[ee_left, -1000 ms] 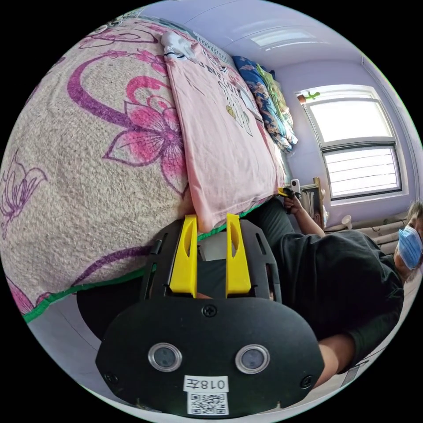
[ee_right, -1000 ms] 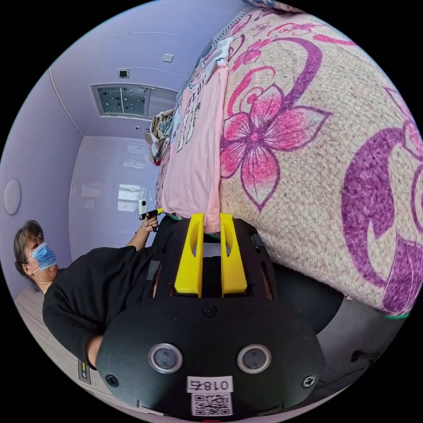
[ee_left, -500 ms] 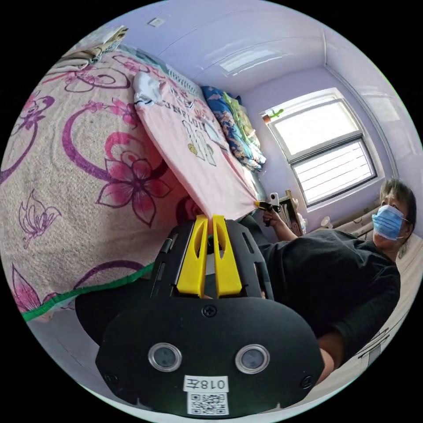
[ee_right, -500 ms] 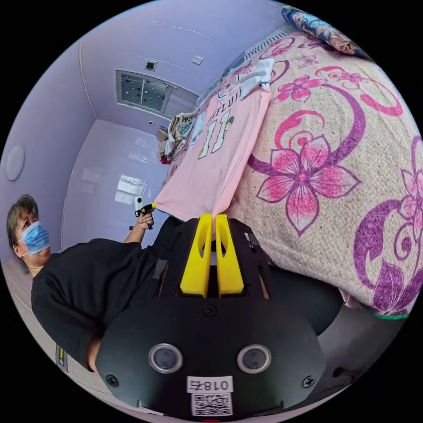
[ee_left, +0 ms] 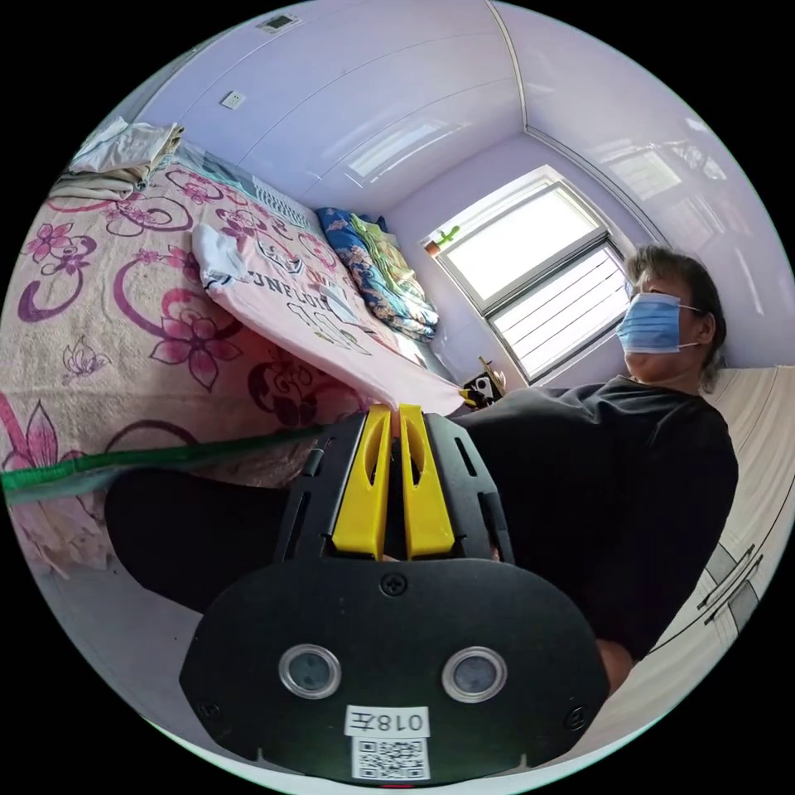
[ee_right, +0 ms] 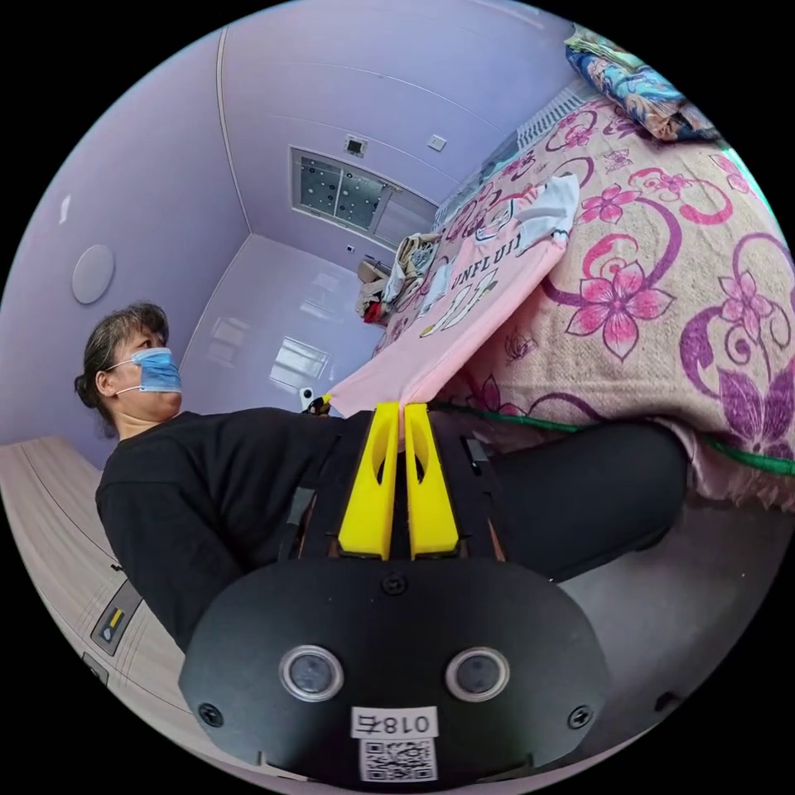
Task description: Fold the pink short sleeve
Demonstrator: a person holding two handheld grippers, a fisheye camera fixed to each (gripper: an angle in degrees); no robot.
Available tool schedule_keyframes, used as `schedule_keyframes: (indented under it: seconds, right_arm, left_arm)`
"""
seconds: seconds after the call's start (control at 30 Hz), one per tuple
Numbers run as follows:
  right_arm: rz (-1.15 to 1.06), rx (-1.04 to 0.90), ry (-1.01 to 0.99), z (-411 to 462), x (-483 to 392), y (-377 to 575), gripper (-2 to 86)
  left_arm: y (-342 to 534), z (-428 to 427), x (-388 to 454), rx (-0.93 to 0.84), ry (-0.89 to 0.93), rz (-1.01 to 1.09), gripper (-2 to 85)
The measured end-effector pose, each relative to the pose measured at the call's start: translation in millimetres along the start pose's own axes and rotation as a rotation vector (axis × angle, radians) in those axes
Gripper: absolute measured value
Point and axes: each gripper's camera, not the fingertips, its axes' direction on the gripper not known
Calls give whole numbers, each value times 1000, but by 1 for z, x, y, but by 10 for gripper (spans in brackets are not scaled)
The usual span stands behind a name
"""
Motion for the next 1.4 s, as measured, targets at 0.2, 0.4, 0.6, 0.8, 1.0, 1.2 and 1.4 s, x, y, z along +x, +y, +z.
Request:
schedule_keyframes:
  seconds: [0.2, 0.4, 0.6, 0.8, 1.0, 1.2, 1.4]
  right_arm:
    - [108, 92, -95, -4, 30, -24, 2]
    - [124, 246, -191, 1, 76, -157, 2]
    - [181, 350, -172, 21, 148, -337, 3]
    - [470, 429, -169, 65, 242, -425, 5]
    - [449, 433, -151, 69, 252, -479, 20]
    - [539, 527, -206, 70, 275, -522, 127]
    - [405, 476, -157, 61, 247, -538, 119]
  left_arm:
    - [4, 22, -56, 126, 75, -161, -9]
    - [-127, 48, -127, 258, 151, -150, -9]
    - [-284, 98, -235, 346, 146, -243, -9]
    - [-332, 152, -327, 348, 70, -513, -8]
    - [-378, 162, -344, 345, 63, -508, 16]
    - [-393, 157, -364, 504, 178, -626, 130]
    - [-427, 127, -294, 475, 146, -295, 74]
